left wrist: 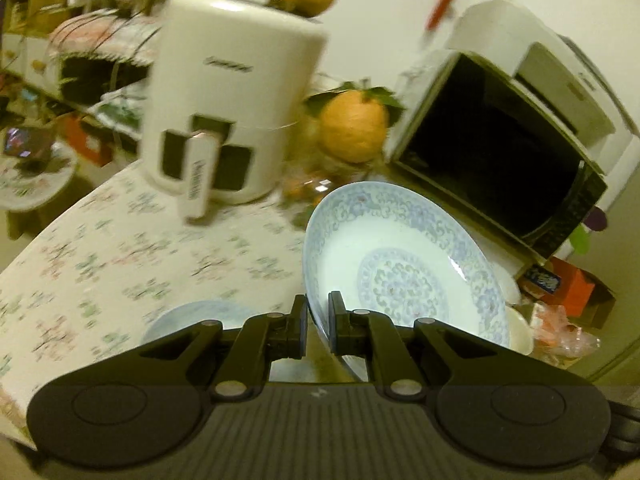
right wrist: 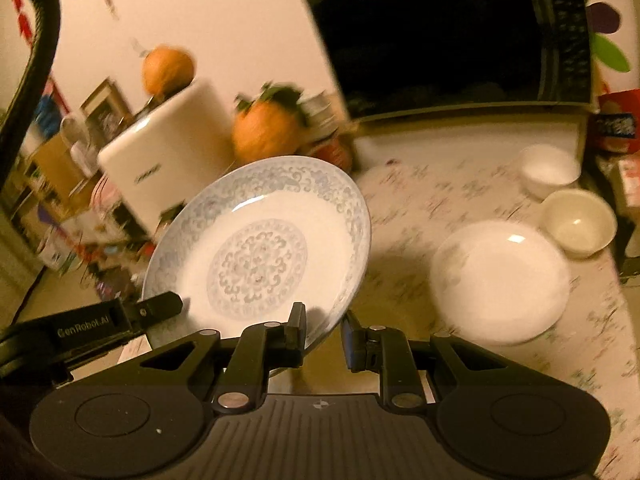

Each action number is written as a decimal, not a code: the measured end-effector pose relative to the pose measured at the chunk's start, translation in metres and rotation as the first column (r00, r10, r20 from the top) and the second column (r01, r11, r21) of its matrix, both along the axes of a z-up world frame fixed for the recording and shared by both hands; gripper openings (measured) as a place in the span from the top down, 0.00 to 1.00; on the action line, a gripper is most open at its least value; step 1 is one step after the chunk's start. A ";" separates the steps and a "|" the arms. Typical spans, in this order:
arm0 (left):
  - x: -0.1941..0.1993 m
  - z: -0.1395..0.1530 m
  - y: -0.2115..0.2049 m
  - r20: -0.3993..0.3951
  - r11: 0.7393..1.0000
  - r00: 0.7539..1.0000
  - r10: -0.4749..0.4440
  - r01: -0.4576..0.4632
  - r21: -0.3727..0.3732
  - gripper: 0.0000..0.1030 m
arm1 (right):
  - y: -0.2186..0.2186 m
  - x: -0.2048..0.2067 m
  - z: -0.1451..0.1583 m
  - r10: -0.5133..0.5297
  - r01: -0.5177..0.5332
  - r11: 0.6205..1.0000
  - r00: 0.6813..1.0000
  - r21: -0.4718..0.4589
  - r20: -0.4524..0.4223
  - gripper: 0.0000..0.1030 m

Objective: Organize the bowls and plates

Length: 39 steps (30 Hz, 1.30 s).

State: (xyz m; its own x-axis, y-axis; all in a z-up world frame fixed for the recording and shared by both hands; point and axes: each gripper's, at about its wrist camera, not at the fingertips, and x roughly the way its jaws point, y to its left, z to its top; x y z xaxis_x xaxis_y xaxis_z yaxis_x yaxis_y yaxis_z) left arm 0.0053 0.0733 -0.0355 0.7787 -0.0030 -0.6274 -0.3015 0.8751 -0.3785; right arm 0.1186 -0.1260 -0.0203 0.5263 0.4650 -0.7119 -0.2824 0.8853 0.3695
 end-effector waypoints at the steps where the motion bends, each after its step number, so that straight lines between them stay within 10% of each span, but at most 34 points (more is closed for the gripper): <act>1: -0.003 -0.003 0.005 -0.011 1.000 1.000 0.010 -0.010 -0.006 0.92 | 0.006 -0.002 -0.002 0.014 -0.014 1.000 1.000 -0.004 -0.004 0.81; 39: -0.044 -0.086 0.071 -0.255 0.994 0.962 0.100 -0.110 -0.024 0.92 | 0.114 -0.048 -0.062 0.193 -0.222 0.966 0.960 -0.131 -0.204 0.81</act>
